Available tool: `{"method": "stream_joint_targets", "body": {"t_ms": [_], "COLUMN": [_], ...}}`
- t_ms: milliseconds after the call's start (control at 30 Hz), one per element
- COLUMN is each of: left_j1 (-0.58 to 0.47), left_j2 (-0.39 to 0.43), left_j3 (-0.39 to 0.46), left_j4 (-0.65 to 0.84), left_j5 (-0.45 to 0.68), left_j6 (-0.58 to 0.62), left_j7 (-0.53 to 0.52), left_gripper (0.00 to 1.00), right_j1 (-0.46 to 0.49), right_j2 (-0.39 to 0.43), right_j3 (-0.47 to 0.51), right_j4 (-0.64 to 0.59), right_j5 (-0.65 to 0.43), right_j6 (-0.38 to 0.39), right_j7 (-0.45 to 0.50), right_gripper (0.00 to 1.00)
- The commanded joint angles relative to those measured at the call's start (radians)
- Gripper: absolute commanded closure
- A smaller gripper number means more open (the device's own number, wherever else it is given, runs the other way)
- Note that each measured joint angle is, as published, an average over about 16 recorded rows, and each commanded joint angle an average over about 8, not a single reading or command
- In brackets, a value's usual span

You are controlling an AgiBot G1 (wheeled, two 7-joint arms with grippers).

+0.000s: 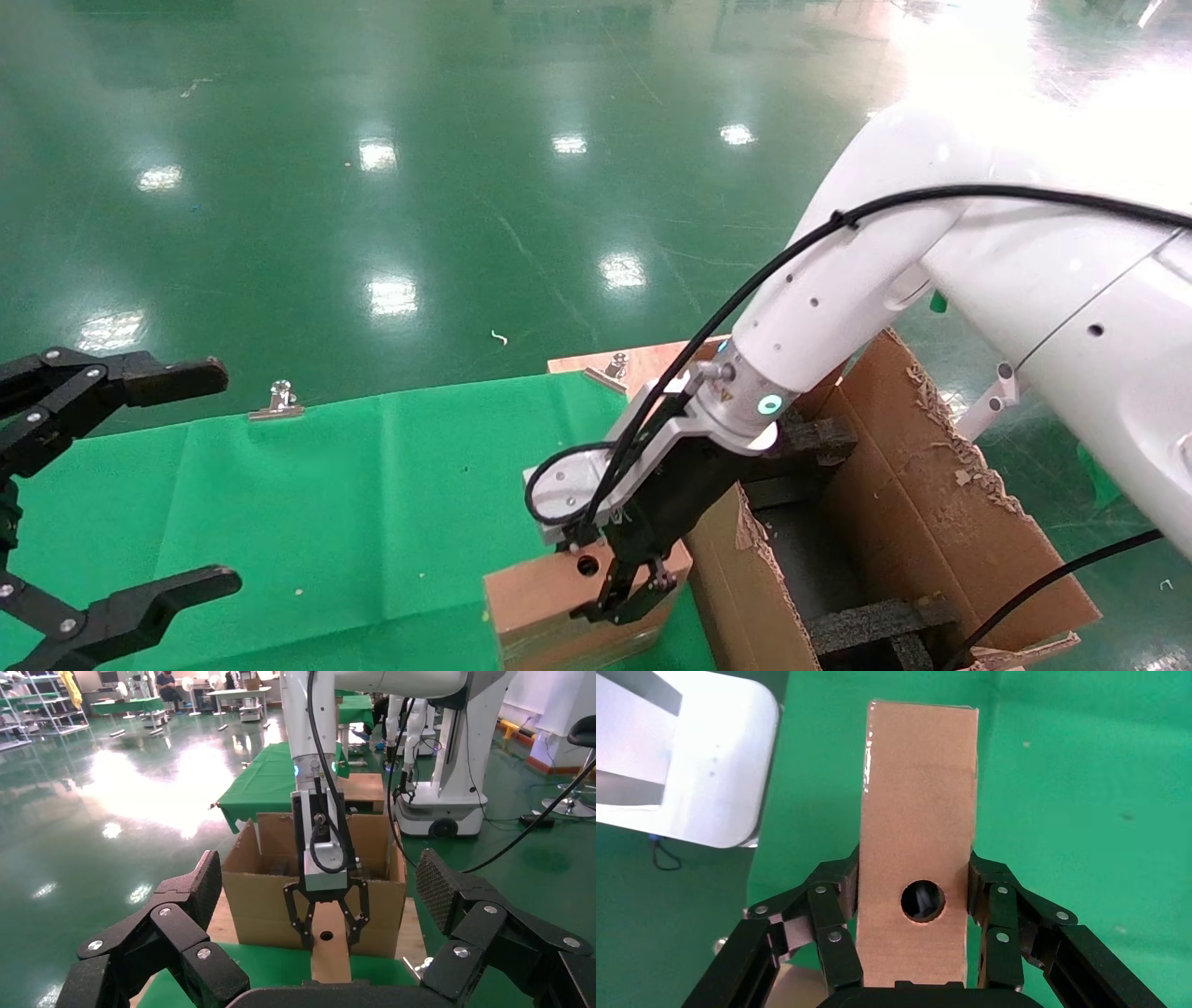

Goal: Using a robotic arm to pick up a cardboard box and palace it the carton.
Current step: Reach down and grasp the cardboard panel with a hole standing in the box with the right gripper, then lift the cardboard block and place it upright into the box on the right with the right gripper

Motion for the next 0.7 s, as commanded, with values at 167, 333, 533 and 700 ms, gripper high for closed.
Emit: {"method": "stream_joint_targets", "body": {"t_ms": [167, 333, 533, 700], "left_j1": [0.000, 0.000, 0.000, 0.000], "left_j2": [0.000, 0.000, 0.000, 0.000], "left_j3": [0.000, 0.000, 0.000, 0.000], "left_j4": [0.000, 0.000, 0.000, 0.000], "left_j5": [0.000, 0.000, 0.000, 0.000], "left_j6": [0.000, 0.000, 0.000, 0.000], "left_j7": [0.000, 0.000, 0.000, 0.000], "left_gripper": [0.00, 0.00, 0.00, 0.00], "right_j1": [0.113, 0.241, 0.357, 0.406], "right_j2": [0.020, 0.027, 0.024, 0.021], "right_j3": [-0.005, -0.027, -0.074, -0.120], "right_j4": [-0.025, -0.081, -0.159, -0.207], "right_j5": [0.038, 0.092, 0.153, 0.201], "right_j6": [-0.005, -0.010, -0.011, -0.010], "right_j7": [-0.017, -0.049, -0.096, -0.130], "right_gripper": [1.00, 1.00, 1.00, 1.00]}}
